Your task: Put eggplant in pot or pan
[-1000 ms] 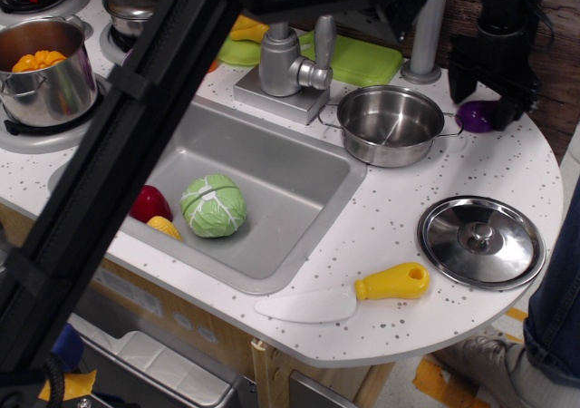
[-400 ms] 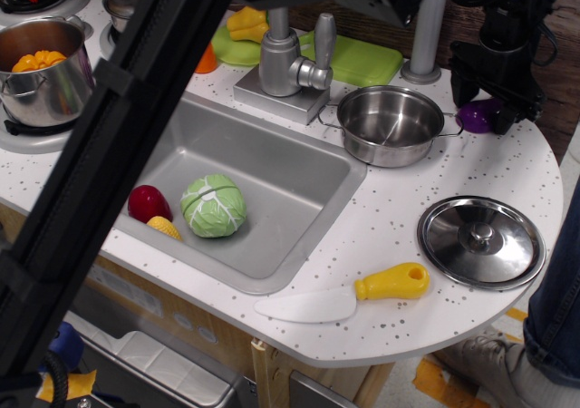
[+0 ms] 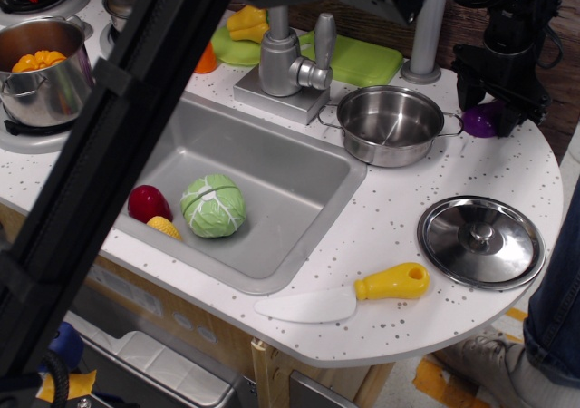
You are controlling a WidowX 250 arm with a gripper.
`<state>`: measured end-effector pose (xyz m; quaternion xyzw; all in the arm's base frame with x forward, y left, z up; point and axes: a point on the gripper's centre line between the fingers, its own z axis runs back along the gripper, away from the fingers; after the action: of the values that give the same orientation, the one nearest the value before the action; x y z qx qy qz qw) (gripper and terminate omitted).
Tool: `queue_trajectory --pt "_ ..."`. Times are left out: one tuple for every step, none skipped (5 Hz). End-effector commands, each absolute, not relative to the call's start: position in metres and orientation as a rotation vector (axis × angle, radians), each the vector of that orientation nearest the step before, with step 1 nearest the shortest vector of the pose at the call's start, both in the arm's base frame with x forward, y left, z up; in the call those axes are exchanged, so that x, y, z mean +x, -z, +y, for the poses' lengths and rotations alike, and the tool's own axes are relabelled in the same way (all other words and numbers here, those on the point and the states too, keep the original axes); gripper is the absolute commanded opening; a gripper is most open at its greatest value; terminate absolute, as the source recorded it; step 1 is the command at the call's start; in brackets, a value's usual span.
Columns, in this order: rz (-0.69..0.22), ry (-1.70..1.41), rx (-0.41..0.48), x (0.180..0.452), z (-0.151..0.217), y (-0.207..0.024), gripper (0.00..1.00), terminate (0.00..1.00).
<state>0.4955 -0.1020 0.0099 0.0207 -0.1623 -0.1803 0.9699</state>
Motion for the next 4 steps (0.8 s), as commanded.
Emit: queue_trajectory --pt "-0.334 0.368 0.097 0.509 -0.105 -0.078 1.0 0.0" --pt "-0.295 0.342 0.144 0.507 -0.113 -0.109 1.0 0.0" --pt "-0.261 0.298 0.16 0.485 -0.11 -0.11 1.0 0.0" --pt "-0.284 0.267 0.168 0.465 -0.096 -0.104 1.0 0.0"
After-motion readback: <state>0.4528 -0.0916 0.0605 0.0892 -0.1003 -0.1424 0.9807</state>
